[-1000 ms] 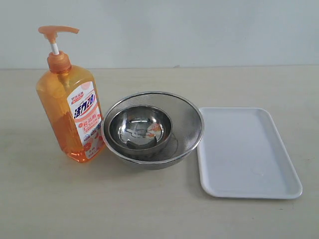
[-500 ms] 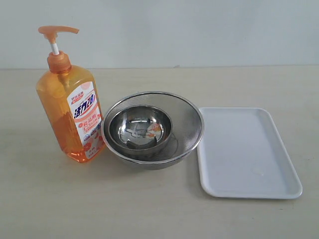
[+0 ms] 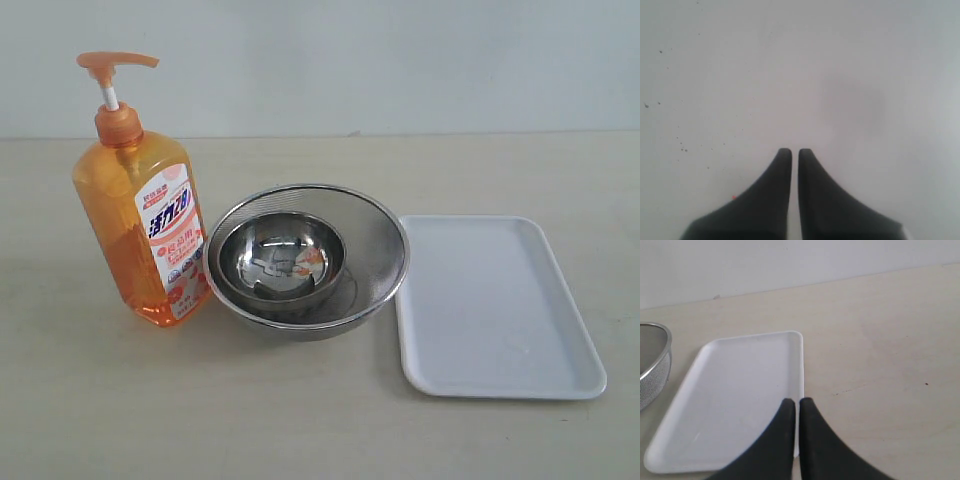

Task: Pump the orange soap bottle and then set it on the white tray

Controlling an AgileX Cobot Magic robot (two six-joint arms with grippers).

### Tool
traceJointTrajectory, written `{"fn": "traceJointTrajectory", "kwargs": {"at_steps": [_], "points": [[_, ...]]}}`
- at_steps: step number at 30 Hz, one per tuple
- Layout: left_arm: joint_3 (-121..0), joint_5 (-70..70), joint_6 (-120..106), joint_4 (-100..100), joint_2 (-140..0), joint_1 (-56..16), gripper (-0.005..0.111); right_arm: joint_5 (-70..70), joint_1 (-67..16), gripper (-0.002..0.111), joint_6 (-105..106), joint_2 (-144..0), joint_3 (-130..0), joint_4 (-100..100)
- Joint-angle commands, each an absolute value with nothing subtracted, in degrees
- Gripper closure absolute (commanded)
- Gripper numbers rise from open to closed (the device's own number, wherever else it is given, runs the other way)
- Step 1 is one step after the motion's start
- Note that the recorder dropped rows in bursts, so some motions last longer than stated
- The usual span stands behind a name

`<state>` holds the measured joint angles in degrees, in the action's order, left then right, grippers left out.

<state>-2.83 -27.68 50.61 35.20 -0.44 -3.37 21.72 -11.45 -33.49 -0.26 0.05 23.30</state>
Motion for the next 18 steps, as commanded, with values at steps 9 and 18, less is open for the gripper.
{"fn": "traceJointTrajectory", "kwargs": {"at_steps": [9, 18], "points": [[-3.47, -22.19, 61.74, 36.05, -1.14, -3.60, 0.102, 21.29, -11.21, 0.108, -33.38, 0.00, 0.00, 23.45], [-15.53, -17.84, 73.50, 60.99, -22.00, -3.60, 0.050, 21.29, -11.21, 0.108, -33.48, 0.00, 0.00, 23.42]]}}
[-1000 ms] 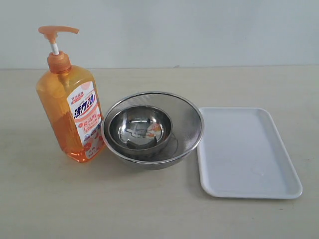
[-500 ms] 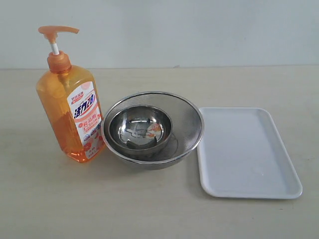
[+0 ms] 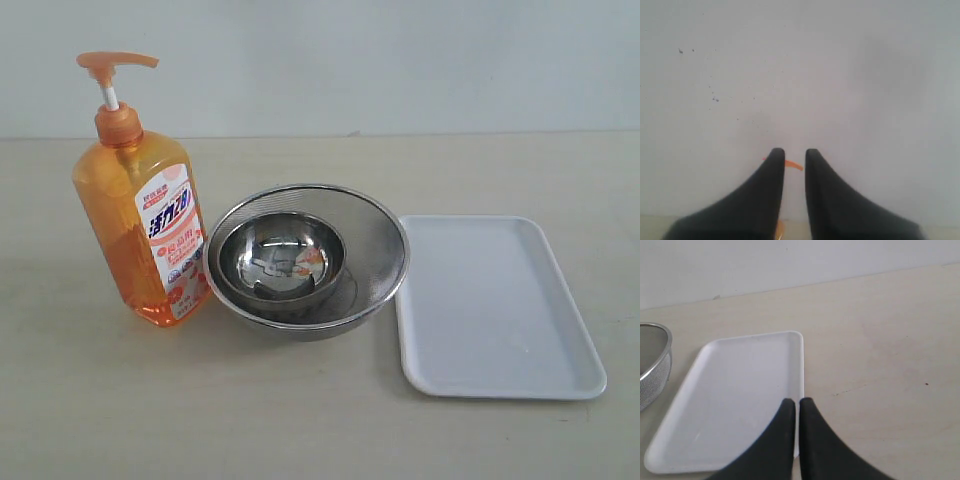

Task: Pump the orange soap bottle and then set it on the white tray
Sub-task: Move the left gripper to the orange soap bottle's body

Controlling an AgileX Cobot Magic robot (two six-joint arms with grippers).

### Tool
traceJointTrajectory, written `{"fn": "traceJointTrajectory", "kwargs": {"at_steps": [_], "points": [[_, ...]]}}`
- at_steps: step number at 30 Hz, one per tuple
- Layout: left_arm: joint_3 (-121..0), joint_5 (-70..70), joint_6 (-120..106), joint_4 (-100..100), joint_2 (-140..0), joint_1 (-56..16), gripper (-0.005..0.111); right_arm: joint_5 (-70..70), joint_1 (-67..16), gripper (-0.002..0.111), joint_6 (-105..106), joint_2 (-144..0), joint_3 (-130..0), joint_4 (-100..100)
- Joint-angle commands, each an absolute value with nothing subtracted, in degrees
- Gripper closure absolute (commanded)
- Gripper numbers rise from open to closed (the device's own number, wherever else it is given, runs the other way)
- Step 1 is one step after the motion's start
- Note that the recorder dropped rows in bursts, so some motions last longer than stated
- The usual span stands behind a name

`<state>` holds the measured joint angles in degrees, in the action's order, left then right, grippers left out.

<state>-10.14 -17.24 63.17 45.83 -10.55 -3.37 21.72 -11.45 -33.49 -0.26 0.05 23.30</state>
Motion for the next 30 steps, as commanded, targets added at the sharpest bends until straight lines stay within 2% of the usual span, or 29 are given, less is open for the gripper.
{"fn": "traceJointTrajectory", "kwargs": {"at_steps": [1, 2, 4, 9, 14, 22, 30], "points": [[-15.83, -18.51, 75.60, 62.15, -24.82, -3.60, 0.038, 21.29, -11.21, 0.108, -33.48, 0.00, 0.00, 23.42], [-16.11, -19.64, 77.80, 62.14, -30.27, -3.60, 0.011, 21.29, -11.21, 0.108, -33.48, 0.00, 0.00, 23.42], [-16.11, -18.24, 76.82, 62.82, -37.77, -3.60, -0.003, 21.29, -11.21, 0.108, -33.48, 0.00, 0.00, 23.42], [-16.11, -31.92, 60.87, 57.05, -55.60, -3.60, -0.003, 20.93, -11.21, 0.108, -33.49, 0.00, 0.00, 23.30], [-16.11, -42.57, 38.50, 47.22, -65.86, -3.60, -0.003, 20.93, -11.21, 0.108, -33.49, 0.00, 0.00, 23.30], [-15.91, -45.25, 24.86, 37.75, -72.25, -3.60, -0.003, 20.93, -11.21, 0.108, -33.49, 0.00, 0.00, 23.30], [-15.91, -54.11, 17.72, 31.95, -79.15, -3.60, -0.003, 20.93, -11.21, 0.108, -33.49, 0.00, 0.00, 23.30]]}}
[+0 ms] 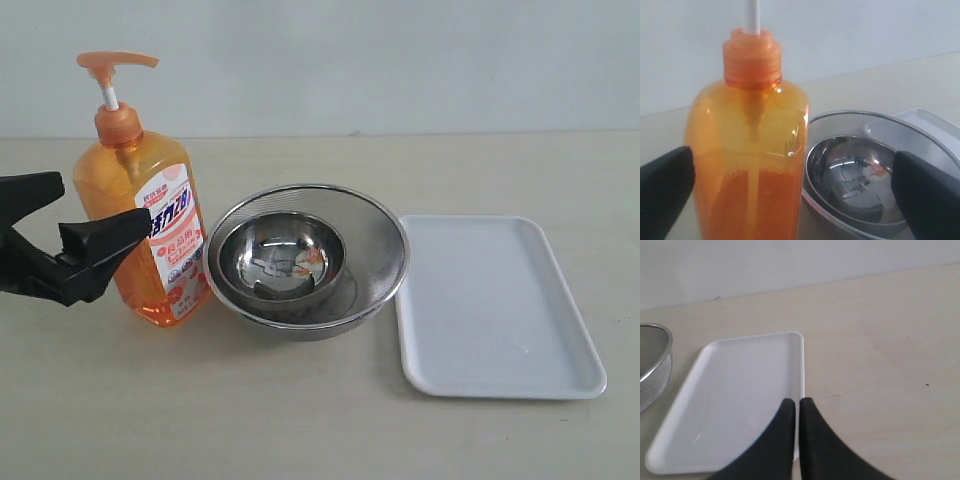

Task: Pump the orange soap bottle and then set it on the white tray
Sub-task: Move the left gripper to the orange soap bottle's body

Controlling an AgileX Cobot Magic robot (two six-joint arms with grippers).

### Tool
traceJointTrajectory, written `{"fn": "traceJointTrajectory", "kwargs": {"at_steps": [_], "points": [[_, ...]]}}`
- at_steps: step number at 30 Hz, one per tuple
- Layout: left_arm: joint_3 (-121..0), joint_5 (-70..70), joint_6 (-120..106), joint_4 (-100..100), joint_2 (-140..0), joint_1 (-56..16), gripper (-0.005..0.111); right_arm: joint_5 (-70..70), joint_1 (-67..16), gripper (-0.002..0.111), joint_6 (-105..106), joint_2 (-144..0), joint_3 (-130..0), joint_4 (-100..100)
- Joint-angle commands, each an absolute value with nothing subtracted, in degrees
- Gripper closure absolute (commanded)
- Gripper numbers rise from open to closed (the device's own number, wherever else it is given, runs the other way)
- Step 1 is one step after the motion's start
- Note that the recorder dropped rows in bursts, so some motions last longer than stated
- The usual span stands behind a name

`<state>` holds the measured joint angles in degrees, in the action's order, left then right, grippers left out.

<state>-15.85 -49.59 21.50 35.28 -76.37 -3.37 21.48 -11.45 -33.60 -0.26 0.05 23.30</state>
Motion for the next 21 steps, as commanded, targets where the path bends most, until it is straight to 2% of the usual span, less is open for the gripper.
{"fn": "traceJointTrajectory", "kwargs": {"at_steps": [1, 17, 21], "points": [[-15.91, -55.36, 16.84, 31.93, -80.04, -3.60, -0.003, 20.93, -11.21, 0.108, -33.49, 0.00, 0.00, 23.30], [-16.22, -69.96, 7.81, 25.67, -92.53, -3.60, -0.003, 20.93, -11.21, 0.108, -33.49, 0.00, 0.00, 23.30], [-16.89, -69.96, 5.42, 25.43, -95.23, -3.60, -0.003, 20.93, -11.21, 0.108, -33.49, 0.00, 0.00, 23.30]]}}
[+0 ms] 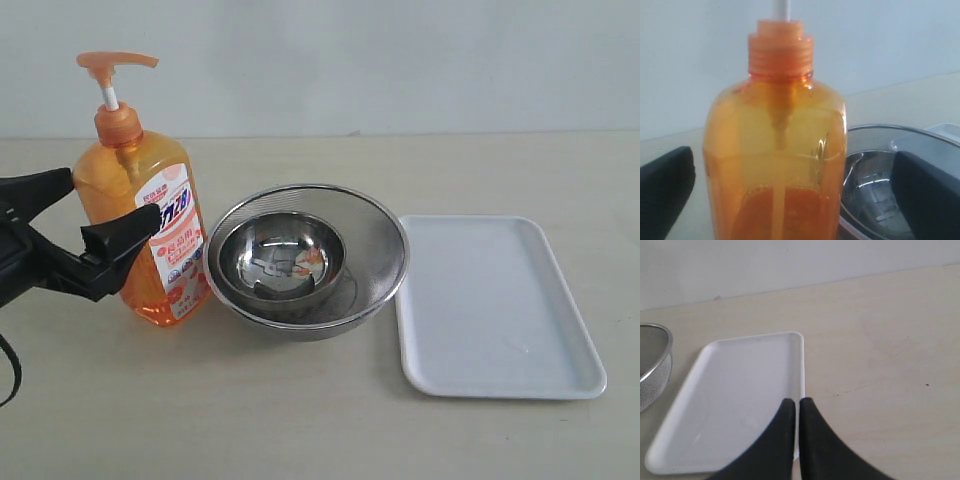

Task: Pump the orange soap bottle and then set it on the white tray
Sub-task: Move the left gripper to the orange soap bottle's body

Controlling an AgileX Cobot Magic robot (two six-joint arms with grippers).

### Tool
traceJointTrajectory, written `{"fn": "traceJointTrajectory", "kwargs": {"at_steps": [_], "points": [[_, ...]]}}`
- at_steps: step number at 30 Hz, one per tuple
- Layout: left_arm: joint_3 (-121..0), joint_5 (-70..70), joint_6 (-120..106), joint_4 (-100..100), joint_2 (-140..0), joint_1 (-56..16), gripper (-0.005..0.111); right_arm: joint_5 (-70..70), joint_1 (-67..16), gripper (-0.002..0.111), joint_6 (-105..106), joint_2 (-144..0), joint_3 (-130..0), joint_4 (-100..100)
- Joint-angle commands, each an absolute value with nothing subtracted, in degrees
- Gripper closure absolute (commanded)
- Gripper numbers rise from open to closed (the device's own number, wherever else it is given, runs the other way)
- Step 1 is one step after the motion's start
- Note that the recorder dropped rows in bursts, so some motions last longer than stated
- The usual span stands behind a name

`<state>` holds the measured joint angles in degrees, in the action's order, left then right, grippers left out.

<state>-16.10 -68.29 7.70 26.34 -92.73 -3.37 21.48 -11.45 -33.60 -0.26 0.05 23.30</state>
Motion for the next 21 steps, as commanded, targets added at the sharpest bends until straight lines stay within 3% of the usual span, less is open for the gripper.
{"fn": "traceJointTrajectory", "kwargs": {"at_steps": [1, 21], "points": [[-17.45, -69.96, 5.54, 25.29, -95.80, -3.60, -0.003, 20.93, -11.21, 0.108, -33.49, 0.00, 0.00, 23.30], [-26.96, -69.96, 9.32, 28.03, -105.78, -3.60, -0.003, 20.93, -11.21, 0.108, -33.49, 0.00, 0.00, 23.30]]}}
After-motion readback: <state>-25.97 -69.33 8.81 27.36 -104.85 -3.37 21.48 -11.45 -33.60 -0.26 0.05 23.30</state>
